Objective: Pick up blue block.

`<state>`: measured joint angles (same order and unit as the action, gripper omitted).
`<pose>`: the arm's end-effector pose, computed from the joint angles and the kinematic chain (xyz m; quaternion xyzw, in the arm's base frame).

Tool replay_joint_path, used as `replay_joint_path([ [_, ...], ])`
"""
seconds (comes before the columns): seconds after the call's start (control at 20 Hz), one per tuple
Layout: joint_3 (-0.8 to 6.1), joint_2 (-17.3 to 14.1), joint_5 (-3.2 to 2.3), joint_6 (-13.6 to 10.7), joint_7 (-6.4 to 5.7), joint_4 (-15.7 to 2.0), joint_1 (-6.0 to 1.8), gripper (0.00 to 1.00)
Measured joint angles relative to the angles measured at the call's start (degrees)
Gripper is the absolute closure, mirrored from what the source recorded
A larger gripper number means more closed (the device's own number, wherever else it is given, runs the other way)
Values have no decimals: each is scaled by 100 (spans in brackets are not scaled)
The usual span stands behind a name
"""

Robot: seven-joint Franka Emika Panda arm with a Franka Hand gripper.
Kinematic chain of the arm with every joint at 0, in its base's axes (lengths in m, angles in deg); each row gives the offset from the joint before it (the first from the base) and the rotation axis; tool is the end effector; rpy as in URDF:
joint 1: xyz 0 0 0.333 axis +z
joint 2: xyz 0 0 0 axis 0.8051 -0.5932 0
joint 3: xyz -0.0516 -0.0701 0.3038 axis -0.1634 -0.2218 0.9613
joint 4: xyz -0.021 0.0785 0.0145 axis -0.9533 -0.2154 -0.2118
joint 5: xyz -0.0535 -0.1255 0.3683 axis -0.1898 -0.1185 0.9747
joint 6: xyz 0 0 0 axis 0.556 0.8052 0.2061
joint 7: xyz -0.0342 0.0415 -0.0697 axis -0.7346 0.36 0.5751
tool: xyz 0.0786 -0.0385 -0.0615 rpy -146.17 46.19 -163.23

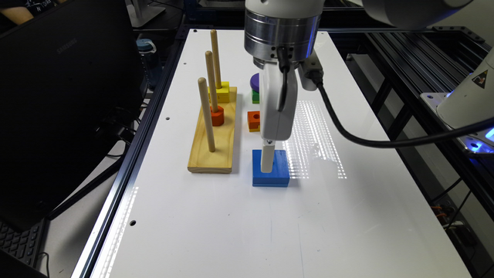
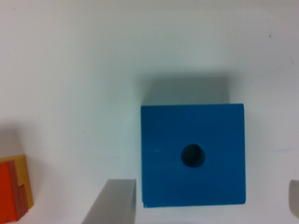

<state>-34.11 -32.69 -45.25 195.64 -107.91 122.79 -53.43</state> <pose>0.5232 0.1552 0.2425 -0.9179 0.3958 0.0023 0.0273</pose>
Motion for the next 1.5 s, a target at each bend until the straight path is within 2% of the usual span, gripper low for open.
replay_joint_path([
  [0.2, -5, -73, -18, 7, 0, -27, 1, 0],
  [0.35, -22, -270, -61, 132, 0, -69, 1, 0],
  [0.5, -28, -359, -88, 135, -2, -150, 1, 0],
  [1.2, -33, -453, -125, 148, -13, -170, 2, 0],
  [1.5, -49, -576, -145, 257, -13, -177, 3, 0],
])
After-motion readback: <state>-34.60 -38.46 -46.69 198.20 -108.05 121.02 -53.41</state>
